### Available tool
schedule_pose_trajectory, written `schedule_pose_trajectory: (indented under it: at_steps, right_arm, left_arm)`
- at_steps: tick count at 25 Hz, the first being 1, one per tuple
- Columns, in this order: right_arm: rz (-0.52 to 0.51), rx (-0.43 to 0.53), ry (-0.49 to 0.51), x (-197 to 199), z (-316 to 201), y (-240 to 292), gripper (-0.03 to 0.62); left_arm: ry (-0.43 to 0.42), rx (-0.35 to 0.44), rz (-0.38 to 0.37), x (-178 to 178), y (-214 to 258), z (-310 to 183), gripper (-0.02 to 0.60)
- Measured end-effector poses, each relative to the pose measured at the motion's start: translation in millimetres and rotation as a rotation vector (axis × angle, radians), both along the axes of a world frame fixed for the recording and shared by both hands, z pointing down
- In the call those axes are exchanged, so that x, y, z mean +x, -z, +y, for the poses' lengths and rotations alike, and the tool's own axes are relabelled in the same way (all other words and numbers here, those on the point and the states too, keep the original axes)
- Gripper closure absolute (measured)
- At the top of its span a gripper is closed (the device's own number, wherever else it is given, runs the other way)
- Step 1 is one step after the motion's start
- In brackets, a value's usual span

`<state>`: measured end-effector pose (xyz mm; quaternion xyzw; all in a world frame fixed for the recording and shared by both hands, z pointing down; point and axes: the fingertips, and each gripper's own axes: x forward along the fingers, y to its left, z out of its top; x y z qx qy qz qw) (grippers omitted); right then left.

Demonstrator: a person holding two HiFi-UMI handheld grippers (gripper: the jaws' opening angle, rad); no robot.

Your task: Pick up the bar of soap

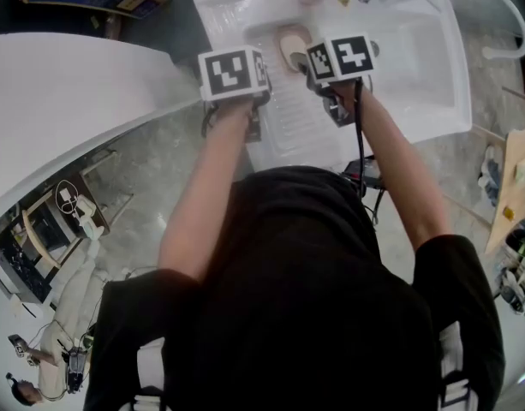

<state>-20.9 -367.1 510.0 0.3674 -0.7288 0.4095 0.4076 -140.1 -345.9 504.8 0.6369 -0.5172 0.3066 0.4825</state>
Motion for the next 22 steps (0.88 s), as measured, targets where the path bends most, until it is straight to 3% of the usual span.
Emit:
schedule_pose_trajectory:
  at_steps: [11, 22]
  right_arm:
    - [0.081, -0.028, 0.030, 3.0, -6.7, -27.3, 0.387]
    - [0.140, -0.030, 0.087, -0.1, -13.0, -42.5, 0.315]
  left_arm:
    - [-0.015, -0.049, 0.030, 5.0, -20.8, -6.8, 0.583]
    - [-0.043, 0.000, -0.001, 5.5, -16.5, -26.1, 0.583]
